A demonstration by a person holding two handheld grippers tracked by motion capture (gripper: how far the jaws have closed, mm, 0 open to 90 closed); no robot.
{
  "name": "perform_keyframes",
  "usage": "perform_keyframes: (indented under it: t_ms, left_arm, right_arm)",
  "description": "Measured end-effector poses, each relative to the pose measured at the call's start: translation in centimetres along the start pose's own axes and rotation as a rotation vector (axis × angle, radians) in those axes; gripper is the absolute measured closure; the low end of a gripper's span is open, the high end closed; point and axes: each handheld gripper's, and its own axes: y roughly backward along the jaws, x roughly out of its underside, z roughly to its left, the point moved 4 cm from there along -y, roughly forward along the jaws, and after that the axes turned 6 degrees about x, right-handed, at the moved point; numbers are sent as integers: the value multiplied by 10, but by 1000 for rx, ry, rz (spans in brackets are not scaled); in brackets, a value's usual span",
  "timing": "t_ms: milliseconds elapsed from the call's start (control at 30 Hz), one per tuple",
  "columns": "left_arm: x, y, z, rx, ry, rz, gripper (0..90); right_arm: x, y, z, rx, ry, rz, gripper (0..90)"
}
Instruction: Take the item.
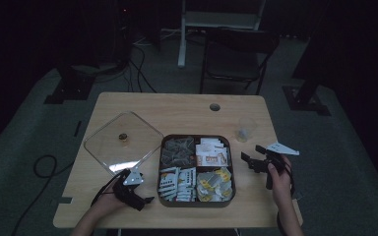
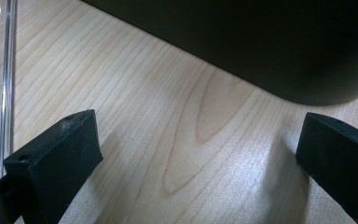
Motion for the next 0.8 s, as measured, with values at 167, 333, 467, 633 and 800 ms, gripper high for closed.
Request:
perform_keyframes:
  t_ms: [167, 333, 467, 633, 800]
  left_arm:
    - [0, 0, 0, 0, 0, 0, 3]
    - [0, 0, 0, 0, -1, 0, 3]
    - [0, 0, 0, -2, 1, 0, 3]
    - [0, 0, 0, -3, 0, 1, 3]
    - [0, 0, 0, -4, 2, 1, 3]
  right_arm:
    - [9, -1, 3, -4, 15, 12, 175]
    - [16, 1, 6, -8, 32, 16, 175]
    - [22, 3, 9, -20, 60, 24, 175]
    - [29, 6, 11, -32, 76, 35, 175]
    - [33, 9, 14, -46, 99, 38, 174]
